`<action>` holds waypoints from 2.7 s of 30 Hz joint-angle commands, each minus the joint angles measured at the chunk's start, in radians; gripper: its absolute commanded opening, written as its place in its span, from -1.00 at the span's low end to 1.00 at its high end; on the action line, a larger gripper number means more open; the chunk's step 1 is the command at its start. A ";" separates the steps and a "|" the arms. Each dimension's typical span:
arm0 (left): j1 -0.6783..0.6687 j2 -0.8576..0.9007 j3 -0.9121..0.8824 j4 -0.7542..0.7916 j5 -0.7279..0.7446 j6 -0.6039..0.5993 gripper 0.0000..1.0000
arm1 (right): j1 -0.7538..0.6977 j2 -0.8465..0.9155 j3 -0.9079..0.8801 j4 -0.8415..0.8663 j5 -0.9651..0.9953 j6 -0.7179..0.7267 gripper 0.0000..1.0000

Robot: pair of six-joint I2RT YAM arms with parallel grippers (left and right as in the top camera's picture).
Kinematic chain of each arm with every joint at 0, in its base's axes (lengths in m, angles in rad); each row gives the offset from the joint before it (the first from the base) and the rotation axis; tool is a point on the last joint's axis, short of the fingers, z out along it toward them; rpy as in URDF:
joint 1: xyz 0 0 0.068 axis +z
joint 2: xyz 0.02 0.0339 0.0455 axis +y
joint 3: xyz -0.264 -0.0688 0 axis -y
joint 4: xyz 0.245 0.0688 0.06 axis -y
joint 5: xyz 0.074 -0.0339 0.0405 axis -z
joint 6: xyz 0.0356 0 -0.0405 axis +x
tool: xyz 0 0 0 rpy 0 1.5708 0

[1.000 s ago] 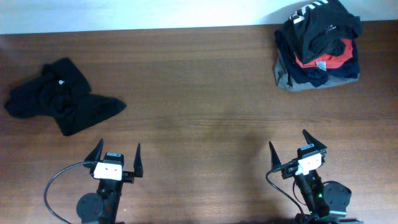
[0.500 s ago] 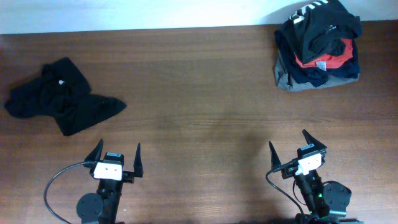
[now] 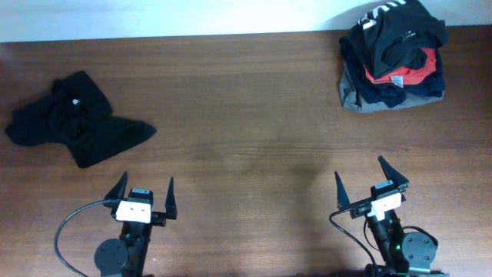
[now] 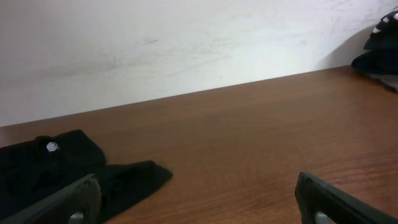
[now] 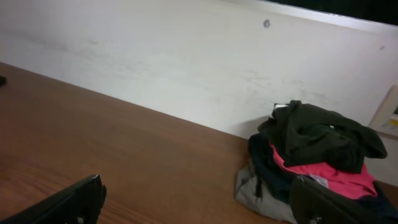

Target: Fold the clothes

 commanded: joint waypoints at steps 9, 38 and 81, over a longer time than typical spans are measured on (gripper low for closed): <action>0.001 0.008 0.019 0.036 0.004 -0.084 0.99 | -0.006 -0.007 0.018 0.005 -0.034 0.062 0.97; 0.001 1.248 1.105 -0.447 0.038 -0.108 0.99 | -0.006 0.966 0.962 -0.447 -0.101 0.072 0.97; 0.340 1.950 1.318 -0.169 -0.263 -0.074 0.55 | -0.006 1.548 1.299 -0.753 -0.412 0.072 0.97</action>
